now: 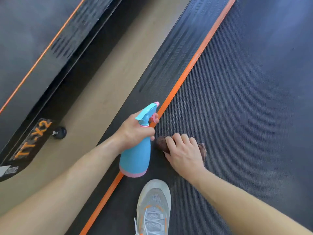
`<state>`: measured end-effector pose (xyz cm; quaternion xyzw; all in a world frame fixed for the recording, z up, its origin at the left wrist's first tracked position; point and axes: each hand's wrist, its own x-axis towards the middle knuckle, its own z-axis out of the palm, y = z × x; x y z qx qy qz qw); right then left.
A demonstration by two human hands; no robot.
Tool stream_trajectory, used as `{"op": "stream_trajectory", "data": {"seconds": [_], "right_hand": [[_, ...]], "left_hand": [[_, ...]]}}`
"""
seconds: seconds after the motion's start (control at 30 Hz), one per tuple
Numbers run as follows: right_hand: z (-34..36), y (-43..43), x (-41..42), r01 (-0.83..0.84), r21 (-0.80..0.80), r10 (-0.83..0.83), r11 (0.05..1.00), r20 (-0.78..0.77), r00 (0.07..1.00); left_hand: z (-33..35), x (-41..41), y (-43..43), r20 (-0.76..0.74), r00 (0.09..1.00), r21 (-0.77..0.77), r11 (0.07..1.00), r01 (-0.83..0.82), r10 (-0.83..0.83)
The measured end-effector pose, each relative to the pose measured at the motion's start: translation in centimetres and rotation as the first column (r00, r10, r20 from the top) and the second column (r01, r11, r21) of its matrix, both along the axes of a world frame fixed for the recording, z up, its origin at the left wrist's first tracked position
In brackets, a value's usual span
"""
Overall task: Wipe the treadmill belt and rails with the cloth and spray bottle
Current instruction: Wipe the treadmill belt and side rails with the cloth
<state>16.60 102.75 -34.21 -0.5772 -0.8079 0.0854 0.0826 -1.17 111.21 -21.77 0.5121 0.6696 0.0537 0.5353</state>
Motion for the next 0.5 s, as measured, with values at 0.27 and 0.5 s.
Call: {"op": "stream_trajectory", "data": {"seconds": [0.27,0.5], "right_hand": [[0.4,10.1,2.2,0.348,0.029,-0.349,0.937,0.029,0.937],[0.0,-1.7,-1.3,0.071,-0.012,-0.071,0.997,-0.045,0.996]], "left_hand": [[-0.4,0.5,-0.3,0.034,0.999,0.012,1.000,-0.016,0.015],[1.4,1.4,0.3,-0.016,1.000,0.025,1.000,-0.010,0.010]]}}
